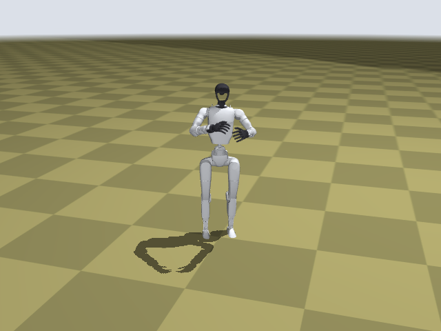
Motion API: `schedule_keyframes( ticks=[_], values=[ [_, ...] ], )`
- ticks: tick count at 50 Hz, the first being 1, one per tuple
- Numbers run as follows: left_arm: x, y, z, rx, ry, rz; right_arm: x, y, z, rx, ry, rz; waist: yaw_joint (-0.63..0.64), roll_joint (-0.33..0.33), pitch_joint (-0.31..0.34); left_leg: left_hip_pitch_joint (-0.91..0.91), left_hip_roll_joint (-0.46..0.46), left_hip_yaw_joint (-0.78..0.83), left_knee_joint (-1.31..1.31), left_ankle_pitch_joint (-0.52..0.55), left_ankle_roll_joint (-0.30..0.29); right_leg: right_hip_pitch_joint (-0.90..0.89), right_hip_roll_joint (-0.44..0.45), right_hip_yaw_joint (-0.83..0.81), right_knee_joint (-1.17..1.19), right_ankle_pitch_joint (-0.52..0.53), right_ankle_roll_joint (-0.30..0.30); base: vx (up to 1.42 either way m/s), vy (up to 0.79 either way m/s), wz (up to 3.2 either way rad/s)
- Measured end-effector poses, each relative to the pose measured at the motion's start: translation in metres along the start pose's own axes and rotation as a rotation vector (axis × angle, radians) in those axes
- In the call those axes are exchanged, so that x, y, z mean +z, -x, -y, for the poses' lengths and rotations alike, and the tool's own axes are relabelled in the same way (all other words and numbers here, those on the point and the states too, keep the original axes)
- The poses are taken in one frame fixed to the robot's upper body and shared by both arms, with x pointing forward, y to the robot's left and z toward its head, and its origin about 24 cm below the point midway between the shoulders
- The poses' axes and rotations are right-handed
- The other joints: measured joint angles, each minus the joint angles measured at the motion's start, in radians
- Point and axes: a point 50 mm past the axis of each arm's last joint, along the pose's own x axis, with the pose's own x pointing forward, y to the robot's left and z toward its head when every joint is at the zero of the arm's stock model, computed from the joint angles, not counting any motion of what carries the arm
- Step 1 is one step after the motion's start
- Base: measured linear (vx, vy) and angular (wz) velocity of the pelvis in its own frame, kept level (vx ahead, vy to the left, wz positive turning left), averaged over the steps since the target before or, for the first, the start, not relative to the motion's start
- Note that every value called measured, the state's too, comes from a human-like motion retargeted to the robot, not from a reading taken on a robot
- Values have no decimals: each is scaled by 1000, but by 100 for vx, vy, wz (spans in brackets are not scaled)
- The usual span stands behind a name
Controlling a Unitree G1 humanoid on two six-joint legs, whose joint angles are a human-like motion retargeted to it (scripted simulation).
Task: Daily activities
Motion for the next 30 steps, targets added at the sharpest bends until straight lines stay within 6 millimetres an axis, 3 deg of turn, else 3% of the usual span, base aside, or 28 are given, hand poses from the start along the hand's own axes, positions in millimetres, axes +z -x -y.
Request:
schedule_keyframes(
  ticks=[10,20,30],
  values=[
    [12,1,-1,-55,37,48,-8,3,7,18,-23,-40,1,-2,1,-1,-1,3,0,2,-3,-2,-1,0,0,-2,5,0,0,0],
    [2,18,-6,-56,134,29,0,22,26,-126,-74,16,-1,-4,2,2,-7,10,0,6,0,-1,-7,-4,0,-4,20,0,0,0],
    [-1,16,1,-76,116,9,0,24,23,-92,-57,15,4,-9,4,6,-6,9,1,4,-1,1,-6,-2,1,-5,20,0,0,0]
  ],
)
